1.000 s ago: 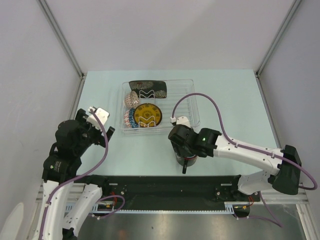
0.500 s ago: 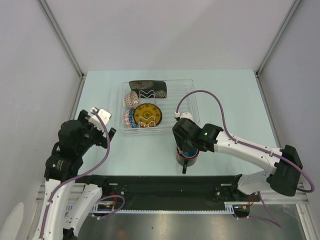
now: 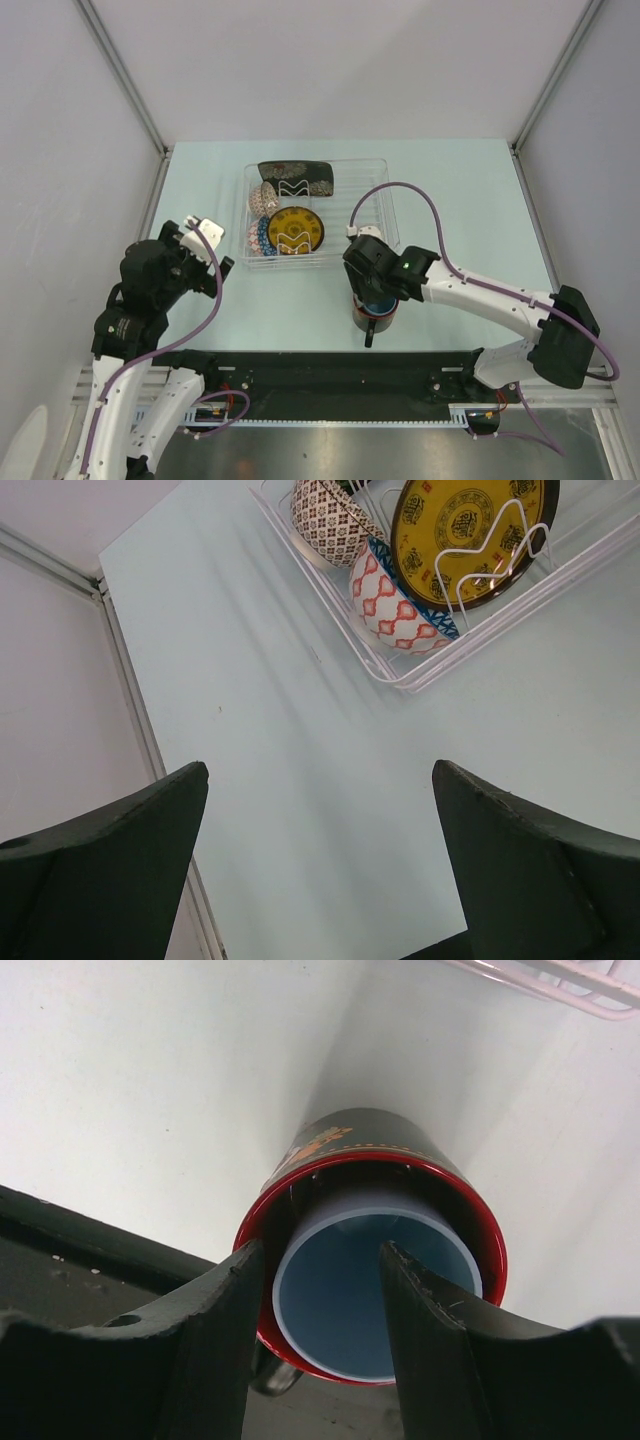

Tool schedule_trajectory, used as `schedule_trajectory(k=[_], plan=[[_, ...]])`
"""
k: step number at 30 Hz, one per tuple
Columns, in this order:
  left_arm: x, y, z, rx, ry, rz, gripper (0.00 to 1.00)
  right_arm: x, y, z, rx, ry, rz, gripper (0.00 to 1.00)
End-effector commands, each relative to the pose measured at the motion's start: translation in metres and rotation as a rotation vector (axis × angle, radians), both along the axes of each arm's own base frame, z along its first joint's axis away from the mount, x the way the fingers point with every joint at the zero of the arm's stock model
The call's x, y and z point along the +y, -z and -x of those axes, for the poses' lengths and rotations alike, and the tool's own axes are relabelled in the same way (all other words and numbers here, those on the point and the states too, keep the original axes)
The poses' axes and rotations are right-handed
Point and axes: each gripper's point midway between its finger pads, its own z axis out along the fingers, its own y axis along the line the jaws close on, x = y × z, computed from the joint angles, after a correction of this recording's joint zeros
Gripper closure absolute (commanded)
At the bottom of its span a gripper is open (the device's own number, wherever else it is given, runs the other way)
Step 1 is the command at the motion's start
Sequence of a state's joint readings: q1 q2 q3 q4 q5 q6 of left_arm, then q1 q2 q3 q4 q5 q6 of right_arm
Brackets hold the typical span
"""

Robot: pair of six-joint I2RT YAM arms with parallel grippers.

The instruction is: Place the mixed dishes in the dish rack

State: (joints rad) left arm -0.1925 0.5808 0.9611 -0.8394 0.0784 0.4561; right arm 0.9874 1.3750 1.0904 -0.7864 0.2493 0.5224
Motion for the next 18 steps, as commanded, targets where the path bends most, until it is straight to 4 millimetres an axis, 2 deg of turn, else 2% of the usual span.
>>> schedule_trajectory(k=[1,6,9,11,16,18], plan=[[-0.002,-0.006,-0.005,-0.036,0.017,-0.007,0.00,0.001,0.013,0.002,0.016,-0.016,0.025,0.49],[-0.002,-0.007,-0.004,-0.040,0.018,-0.008,0.00,-0.002,0.028,0.005,0.033,-0.034,0.064,0.53],[-0.002,-0.007,-0.003,-0.041,0.018,-0.007,0.00,-0.004,0.033,0.006,0.039,-0.035,0.073,0.60],[-0.002,-0.007,-0.004,-0.038,0.017,-0.006,0.00,-0.004,0.034,0.007,0.040,-0.037,0.075,0.66],[-0.003,-0.006,-0.005,-0.035,0.021,-0.002,0.00,-0.002,0.028,0.008,0.041,-0.048,0.043,0.97],[-0.003,-0.006,-0.005,-0.034,0.022,-0.003,0.00,-0.001,0.021,0.007,0.039,-0.048,0.013,1.00]])
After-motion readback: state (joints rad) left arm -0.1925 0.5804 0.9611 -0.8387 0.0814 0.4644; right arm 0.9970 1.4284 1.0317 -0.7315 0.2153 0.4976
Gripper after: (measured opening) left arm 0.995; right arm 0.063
